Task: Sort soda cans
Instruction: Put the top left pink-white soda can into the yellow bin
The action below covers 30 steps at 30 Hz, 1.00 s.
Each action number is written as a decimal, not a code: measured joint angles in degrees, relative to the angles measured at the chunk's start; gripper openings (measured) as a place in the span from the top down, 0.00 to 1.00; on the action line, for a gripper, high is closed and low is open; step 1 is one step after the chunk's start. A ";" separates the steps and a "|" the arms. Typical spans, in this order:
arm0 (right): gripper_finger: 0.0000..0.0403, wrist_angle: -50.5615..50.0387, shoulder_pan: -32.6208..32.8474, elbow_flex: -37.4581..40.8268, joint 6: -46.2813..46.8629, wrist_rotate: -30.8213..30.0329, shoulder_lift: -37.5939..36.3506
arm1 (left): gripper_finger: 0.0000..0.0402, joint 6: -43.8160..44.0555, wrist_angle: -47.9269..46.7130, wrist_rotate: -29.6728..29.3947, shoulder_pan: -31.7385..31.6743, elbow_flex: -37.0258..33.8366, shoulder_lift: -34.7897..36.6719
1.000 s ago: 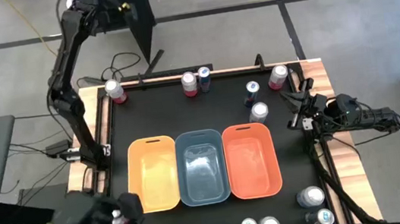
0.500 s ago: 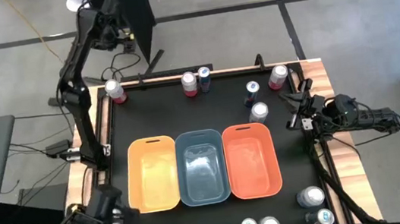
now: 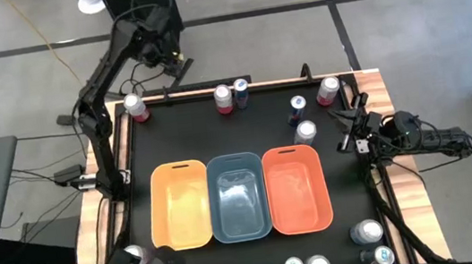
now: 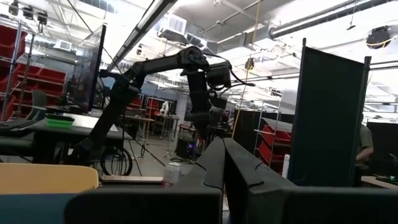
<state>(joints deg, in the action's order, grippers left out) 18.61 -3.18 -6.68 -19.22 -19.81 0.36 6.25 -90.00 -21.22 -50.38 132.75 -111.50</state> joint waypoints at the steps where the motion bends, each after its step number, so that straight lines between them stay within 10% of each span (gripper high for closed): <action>1: 0.95 0.01 0.02 0.00 0.14 0.00 0.00 | 0.23 1.02 -0.02 0.44 -0.66 0.00 0.00; 18: 0.95 -0.19 0.02 0.00 0.73 0.04 0.00 | 0.96 6.50 0.02 7.65 -6.24 -11.26 1.41; 30: 0.95 -0.17 0.02 0.00 0.71 0.02 0.00 | 1.00 -3.03 -0.02 7.50 -4.83 -22.71 15.10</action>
<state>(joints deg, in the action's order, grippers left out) 18.44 -3.16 -6.68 -18.50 -19.79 0.36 3.22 -90.02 -13.72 -55.21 110.04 -96.40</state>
